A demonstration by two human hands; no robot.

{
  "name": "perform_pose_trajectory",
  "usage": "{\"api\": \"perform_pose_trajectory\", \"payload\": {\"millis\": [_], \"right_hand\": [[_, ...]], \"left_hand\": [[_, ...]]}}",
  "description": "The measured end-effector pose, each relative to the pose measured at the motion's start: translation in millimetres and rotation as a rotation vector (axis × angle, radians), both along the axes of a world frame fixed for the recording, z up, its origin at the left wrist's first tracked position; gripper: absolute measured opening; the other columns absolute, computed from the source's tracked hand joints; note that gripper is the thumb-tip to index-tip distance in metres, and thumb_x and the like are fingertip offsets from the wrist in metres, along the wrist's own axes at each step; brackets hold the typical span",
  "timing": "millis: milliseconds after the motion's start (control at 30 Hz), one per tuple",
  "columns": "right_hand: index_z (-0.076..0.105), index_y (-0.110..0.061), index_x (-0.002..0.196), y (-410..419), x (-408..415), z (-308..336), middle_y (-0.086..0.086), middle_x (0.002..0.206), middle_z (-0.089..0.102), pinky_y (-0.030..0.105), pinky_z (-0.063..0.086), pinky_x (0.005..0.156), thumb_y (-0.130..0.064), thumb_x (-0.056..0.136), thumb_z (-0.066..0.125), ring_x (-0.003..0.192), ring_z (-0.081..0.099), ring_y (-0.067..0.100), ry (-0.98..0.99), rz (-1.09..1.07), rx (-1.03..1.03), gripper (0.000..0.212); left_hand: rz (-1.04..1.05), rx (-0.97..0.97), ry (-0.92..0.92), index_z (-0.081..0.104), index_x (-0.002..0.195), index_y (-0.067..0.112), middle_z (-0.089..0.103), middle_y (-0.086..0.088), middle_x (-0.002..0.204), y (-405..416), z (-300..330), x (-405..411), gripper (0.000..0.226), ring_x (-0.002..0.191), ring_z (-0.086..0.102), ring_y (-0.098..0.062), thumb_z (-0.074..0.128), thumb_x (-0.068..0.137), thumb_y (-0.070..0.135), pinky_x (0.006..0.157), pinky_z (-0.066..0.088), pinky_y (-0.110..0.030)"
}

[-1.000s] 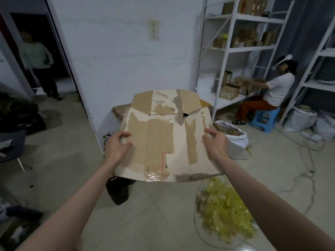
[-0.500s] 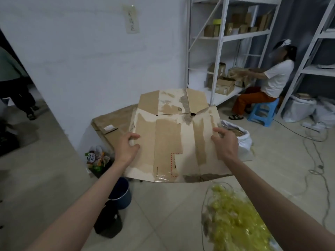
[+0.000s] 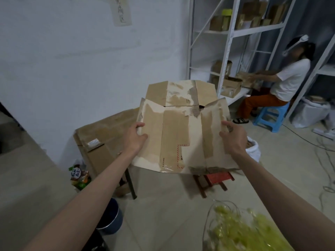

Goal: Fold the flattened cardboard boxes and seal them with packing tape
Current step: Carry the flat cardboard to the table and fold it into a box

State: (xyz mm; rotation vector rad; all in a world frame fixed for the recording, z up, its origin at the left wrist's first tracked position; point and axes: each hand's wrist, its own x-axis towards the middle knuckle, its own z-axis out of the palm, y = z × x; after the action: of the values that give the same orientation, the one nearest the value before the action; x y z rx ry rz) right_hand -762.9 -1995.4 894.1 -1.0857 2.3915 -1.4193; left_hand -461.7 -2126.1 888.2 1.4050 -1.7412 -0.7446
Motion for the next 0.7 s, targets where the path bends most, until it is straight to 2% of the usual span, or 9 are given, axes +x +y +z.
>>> {"api": "perform_pose_trajectory", "payload": {"millis": [67,167,233,300,333,567,700], "right_hand": [[0.065,-0.020,0.131,-29,-17,0,0.014,0.127,0.065,0.026,0.043,0.079,-0.007,0.087,0.068,0.088,0.060,0.017,0.012,-0.023,0.018,0.045],[0.065,-0.019,0.131,-78,-43,-3,0.013,0.128,0.065,0.027,0.041,0.076,-0.008,0.088,0.068,0.073,0.054,0.006,0.035,-0.053,0.024,0.045],[0.065,-0.019,0.131,-114,-60,-3,0.012,0.130,0.064,0.028,0.043,0.081,-0.008,0.088,0.068,0.090,0.062,0.015,0.065,-0.054,0.029,0.045],[0.064,-0.020,0.132,-153,-76,-2,0.012,0.134,0.061,0.032,0.043,0.091,-0.009,0.088,0.068,0.111,0.059,0.025,0.072,-0.060,0.034,0.045],[0.064,-0.020,0.132,-174,-85,-1,0.012,0.135,0.059,0.034,0.044,0.094,-0.009,0.089,0.068,0.114,0.058,0.026,0.068,-0.064,0.038,0.045],[0.064,-0.021,0.131,-295,-145,11,0.009,0.135,0.060,0.040,0.052,0.097,-0.009,0.090,0.065,0.113,0.060,0.027,-0.018,-0.141,-0.035,0.043],[0.065,-0.022,0.130,-337,-184,6,0.009,0.134,0.061,0.045,0.053,0.097,-0.009,0.090,0.065,0.111,0.061,0.026,-0.030,-0.204,-0.031,0.042]], "left_hand": [[-0.030,-0.002,0.003,0.060,0.126,0.017,0.058,-0.002,0.133,-33,-2,-21,0.043,0.120,0.055,-0.021,0.068,0.086,0.005,0.090,0.043,-0.027],[-0.047,-0.007,-0.018,0.061,0.127,0.017,0.058,-0.004,0.134,-92,-5,-50,0.043,0.119,0.056,-0.023,0.069,0.086,0.006,0.097,0.048,-0.037],[-0.061,-0.013,-0.018,0.061,0.127,0.017,0.058,-0.004,0.134,-135,-7,-69,0.043,0.119,0.056,-0.024,0.069,0.086,0.006,0.098,0.049,-0.039],[-0.074,-0.015,-0.008,0.061,0.127,0.017,0.058,-0.005,0.134,-179,-9,-88,0.043,0.119,0.056,-0.023,0.069,0.086,0.006,0.099,0.049,-0.037],[-0.083,-0.018,-0.004,0.061,0.127,0.017,0.058,-0.005,0.134,-201,-9,-97,0.043,0.120,0.056,-0.023,0.069,0.086,0.006,0.099,0.048,-0.037],[-0.179,-0.048,0.002,0.060,0.128,0.014,0.058,-0.006,0.135,-354,7,-168,0.043,0.125,0.054,-0.022,0.070,0.087,0.006,0.095,0.043,-0.027],[-0.232,-0.053,-0.007,0.061,0.128,0.014,0.058,-0.005,0.135,-409,5,-215,0.043,0.124,0.054,-0.021,0.070,0.087,0.007,0.099,0.046,-0.029]]}}
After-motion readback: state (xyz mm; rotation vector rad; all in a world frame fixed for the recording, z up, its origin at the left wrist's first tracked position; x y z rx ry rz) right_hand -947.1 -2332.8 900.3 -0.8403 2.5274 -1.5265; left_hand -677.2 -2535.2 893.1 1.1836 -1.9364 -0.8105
